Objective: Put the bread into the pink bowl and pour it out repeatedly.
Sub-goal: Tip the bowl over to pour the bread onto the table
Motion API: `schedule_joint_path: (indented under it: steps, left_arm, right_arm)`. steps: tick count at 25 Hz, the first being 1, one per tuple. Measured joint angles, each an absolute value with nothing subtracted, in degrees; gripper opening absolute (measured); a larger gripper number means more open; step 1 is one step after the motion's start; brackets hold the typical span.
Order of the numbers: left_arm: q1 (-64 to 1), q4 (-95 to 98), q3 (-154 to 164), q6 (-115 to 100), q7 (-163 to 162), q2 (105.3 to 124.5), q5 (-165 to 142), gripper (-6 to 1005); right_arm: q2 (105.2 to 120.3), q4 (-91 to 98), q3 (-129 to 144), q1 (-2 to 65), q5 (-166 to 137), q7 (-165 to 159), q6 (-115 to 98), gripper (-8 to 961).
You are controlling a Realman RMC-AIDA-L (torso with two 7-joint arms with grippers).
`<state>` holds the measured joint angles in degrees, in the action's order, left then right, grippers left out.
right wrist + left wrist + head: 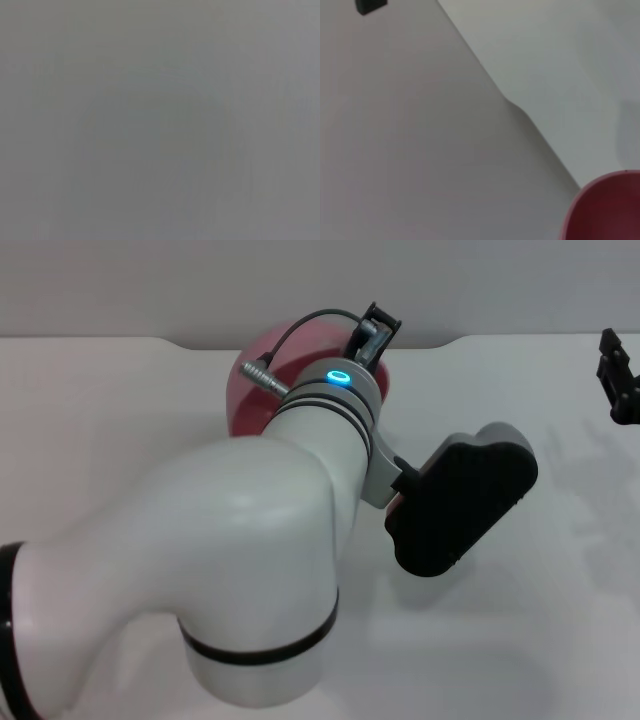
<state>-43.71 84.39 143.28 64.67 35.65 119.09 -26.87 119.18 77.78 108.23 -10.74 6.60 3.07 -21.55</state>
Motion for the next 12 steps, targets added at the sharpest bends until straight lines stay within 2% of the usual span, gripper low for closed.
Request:
schedule_joint_path:
  steps: [12]
  left_arm:
    - [-42.98, 84.04, 144.77, 62.2, 37.48, 119.09, -31.15, 47]
  right_arm:
    - [119.09, 78.29, 108.66, -10.63, 6.59, 3.08, -20.77, 450]
